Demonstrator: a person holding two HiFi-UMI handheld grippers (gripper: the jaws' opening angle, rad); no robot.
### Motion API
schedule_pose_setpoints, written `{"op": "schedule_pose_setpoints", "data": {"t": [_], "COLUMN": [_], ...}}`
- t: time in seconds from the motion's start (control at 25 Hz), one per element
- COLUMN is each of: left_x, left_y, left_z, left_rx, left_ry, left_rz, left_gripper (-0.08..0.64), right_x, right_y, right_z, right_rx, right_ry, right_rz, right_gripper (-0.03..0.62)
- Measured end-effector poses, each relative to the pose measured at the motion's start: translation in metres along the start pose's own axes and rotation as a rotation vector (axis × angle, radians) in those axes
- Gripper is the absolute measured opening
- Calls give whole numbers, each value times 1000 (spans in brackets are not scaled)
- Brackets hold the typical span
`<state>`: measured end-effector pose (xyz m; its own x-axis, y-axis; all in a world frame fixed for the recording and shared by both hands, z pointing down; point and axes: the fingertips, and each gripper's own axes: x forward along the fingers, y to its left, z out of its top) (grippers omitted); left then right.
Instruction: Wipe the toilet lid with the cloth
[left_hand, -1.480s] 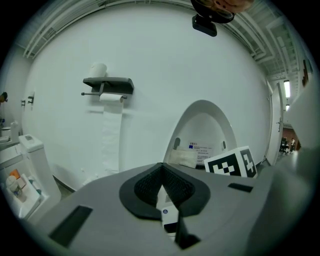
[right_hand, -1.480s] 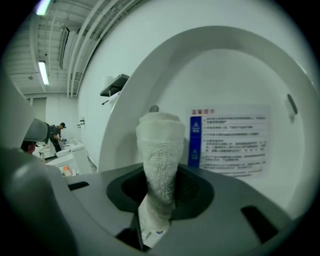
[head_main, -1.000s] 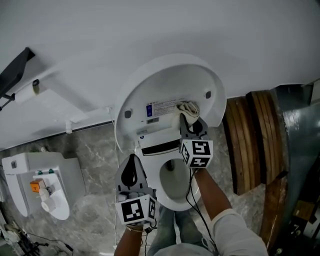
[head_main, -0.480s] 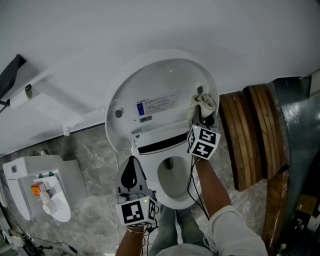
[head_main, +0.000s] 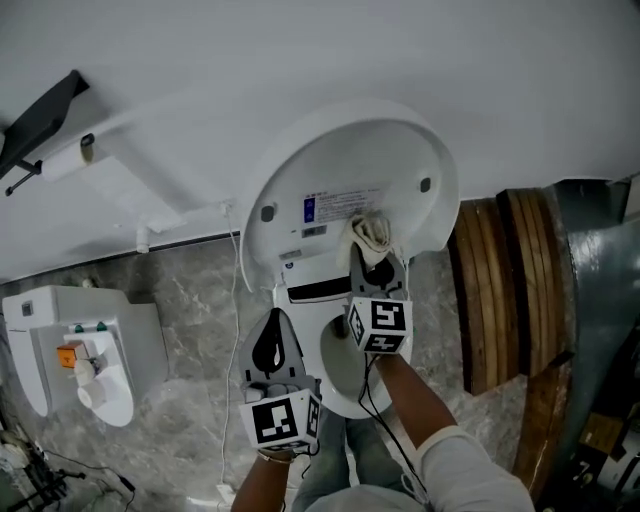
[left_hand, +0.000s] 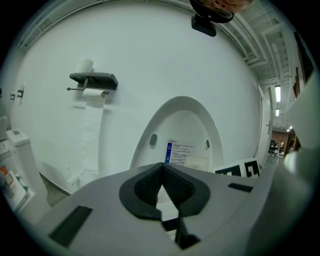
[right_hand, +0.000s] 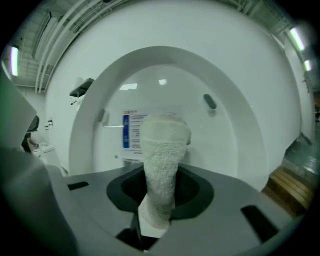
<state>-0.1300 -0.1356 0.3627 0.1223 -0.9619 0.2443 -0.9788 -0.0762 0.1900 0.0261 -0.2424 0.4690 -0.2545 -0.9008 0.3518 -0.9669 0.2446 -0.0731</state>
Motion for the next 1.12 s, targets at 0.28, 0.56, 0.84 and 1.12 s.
{"op": "schedule_pose_setpoints", "data": {"t": [0.28, 0.56, 0.84, 1.12], "left_x": [-17, -12, 17, 56], "left_y": [33, 51, 49, 20], "left_z": [-8, -32, -68, -100], "left_rx": [-2, -12, -8, 6], "left_ry": [7, 19, 56, 106], "left_rz": [53, 48, 32, -12], "left_gripper": [8, 8, 8, 9], "right_x": [20, 47, 58, 51], "right_y": [134, 176, 150, 48], "right_z": [-43, -87, -85, -87], "right_rx": [-78, -116, -89, -78], "right_ry": [57, 80, 43, 50], "right_rz": [269, 286, 293, 157], "right_gripper": [103, 103, 103, 103]}}
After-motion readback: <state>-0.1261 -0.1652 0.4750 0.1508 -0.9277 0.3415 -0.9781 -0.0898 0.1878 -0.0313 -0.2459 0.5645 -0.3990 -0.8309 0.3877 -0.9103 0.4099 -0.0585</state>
